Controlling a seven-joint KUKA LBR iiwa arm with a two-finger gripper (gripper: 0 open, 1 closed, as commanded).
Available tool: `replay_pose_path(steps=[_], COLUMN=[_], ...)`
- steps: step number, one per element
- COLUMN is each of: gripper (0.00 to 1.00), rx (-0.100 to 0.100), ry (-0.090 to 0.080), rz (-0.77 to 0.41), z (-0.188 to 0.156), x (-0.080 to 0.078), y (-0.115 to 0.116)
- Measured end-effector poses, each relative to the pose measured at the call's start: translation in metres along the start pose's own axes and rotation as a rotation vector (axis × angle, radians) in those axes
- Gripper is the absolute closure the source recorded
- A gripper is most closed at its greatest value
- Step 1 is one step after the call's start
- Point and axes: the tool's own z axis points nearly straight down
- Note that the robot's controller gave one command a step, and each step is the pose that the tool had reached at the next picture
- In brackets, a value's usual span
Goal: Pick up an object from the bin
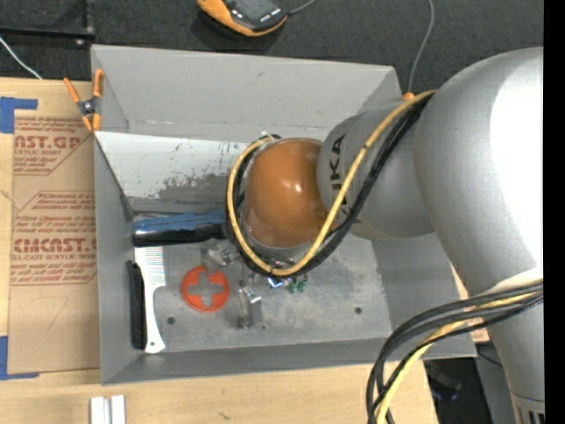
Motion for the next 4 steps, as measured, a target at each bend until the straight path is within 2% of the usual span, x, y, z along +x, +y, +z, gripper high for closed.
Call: replay_pose_path(steps=[1, 2, 3, 4], gripper=[1.00, 1.00, 1.00, 1.00], rx=[0.001, 0.001, 0.000, 0.000], ry=[-0.009, -0.009, -0.010, -0.008], rz=[0.563, 0.564, 0.585, 0.573], z=[0.001, 0.001, 0.001, -0.002], x=[0.013, 0.013, 0.019, 0.023], y=[0.067, 0.067, 0.037, 0.063])
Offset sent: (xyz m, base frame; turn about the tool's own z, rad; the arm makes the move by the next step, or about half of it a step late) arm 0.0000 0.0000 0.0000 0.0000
